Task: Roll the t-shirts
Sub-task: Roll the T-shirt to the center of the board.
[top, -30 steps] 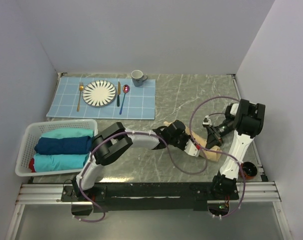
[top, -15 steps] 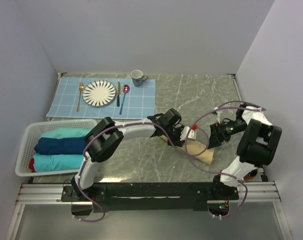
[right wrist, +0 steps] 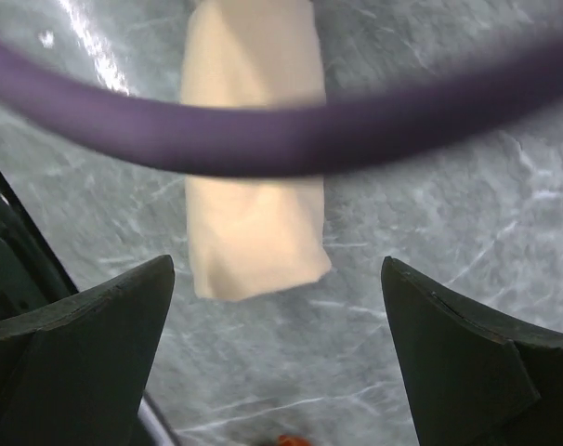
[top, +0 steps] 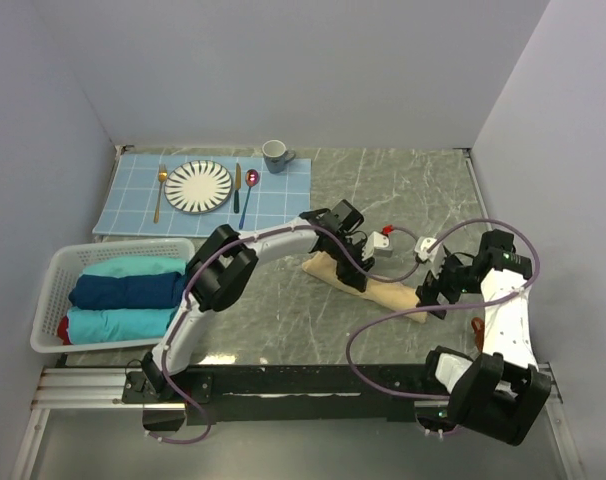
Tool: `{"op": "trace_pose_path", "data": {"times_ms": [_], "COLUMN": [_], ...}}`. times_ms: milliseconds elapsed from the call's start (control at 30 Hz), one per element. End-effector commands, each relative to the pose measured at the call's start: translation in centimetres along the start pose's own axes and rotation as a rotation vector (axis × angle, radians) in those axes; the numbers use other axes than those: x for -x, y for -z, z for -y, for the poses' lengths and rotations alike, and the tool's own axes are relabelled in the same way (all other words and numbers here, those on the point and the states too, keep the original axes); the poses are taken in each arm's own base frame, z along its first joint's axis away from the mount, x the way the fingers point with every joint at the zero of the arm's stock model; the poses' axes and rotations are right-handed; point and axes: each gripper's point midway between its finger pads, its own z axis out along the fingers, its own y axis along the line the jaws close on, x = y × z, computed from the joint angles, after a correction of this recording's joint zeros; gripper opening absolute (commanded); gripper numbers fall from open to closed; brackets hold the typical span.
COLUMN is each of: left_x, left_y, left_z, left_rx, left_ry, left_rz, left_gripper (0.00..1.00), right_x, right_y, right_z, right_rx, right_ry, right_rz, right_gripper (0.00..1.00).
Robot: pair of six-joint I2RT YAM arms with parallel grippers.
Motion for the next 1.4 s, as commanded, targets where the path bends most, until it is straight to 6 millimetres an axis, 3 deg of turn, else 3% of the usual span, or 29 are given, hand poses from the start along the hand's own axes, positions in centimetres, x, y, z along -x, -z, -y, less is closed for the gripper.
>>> {"op": "trace_pose_path", "data": {"times_ms": [0, 167, 300, 367, 433, 567, 800, 900, 933, 1033, 1100, 1133, 1167, 1233, 1267, 1300, 1367], "left_x": [-3.1, -3.8, -4.1, -3.9, -4.2, -3.9, -3.8, -3.9, -3.9, -3.9, -3.8, -3.9, -4.3, -2.8, -3.6, -1.4, -0.7], "left_y": [-1.9, -2.5, -2.8, -2.9, -3.1, -3.1, -2.8, -2.4, -2.3, -2.0, -1.7, -1.6, -1.5, -0.6, -0.4, 1.4, 3.2], "left_z": [2.1, 1.4, 1.0, 1.0, 0.9, 0.7, -0.4, -0.9, -0.9, -1.5, -2.1, -2.3, -2.5, -4.4, -5.1, -5.9, -6.6], "left_rx": [-0.15, -0.14, -0.153, -0.166, -0.179, -0.204, -0.207, -0.215, -0.221, -0.215, -0.195, -0.182, -0.165, -0.065, 0.007, 0.049, 0.129], "left_ry": [0.152, 0.175, 0.232, 0.257, 0.282, 0.332, 0.342, 0.358, 0.36, 0.369, 0.368, 0.37, 0.389, 0.367, 0.434, 0.381, 0.367], "left_rz": [-0.101, -0.125, -0.114, -0.103, -0.101, -0.079, -0.043, -0.02, -0.015, -0.001, 0.004, 0.004, -0.002, 0.049, 0.041, 0.103, 0.147], "left_gripper": [0.12, 0.12, 0.12, 0.12, 0.12, 0.12, 0.12, 0.11, 0.11, 0.12, 0.15, 0.22, 0.25, 0.35, 0.38, 0.4, 0.45], "right_x": [-0.1, 0.3, 1.2, 0.7, 1.1, -0.2, -1.3, -2.2, -2.5, -3.4, -3.8, -3.6, -3.1, -3.5, -3.0, -3.5, -3.5], "right_y": [-0.1, -0.5, -2.1, -3.2, -3.9, -5.3, -7.6, -8.3, -8.4, -8.9, -9.2, -9.3, -9.4, -9.7, -9.9, -10.1, -10.4], "right_z": [-1.3, -1.3, -2.1, -2.9, -2.5, -2.6, -0.3, -0.4, -0.5, -0.4, -0.3, -0.2, 0.9, 0.5, 1.6, 1.1, 1.7], "right_rx": [0.071, 0.069, 0.065, 0.066, 0.031, 0.056, 0.108, 0.186, 0.212, 0.293, 0.348, 0.364, 0.359, 0.44, 0.436, 0.479, 0.511], "right_ry": [0.218, 0.362, 0.466, 0.436, 0.405, 0.323, 0.121, 0.059, 0.051, -0.027, -0.09, -0.121, -0.13, -0.206, -0.207, -0.25, -0.26], "right_rz": [-0.001, -0.005, 0.01, 0.012, 0.029, -0.002, -0.061, -0.104, -0.122, -0.177, -0.205, -0.204, -0.199, -0.228, -0.227, -0.249, -0.268], "right_gripper": [1.0, 1.0, 1.0, 1.0, 1.0, 1.0, 0.99, 0.8, 0.64, 0.42, 0.37, 0.34, 0.33, 0.31, 0.31, 0.31, 0.31]}}
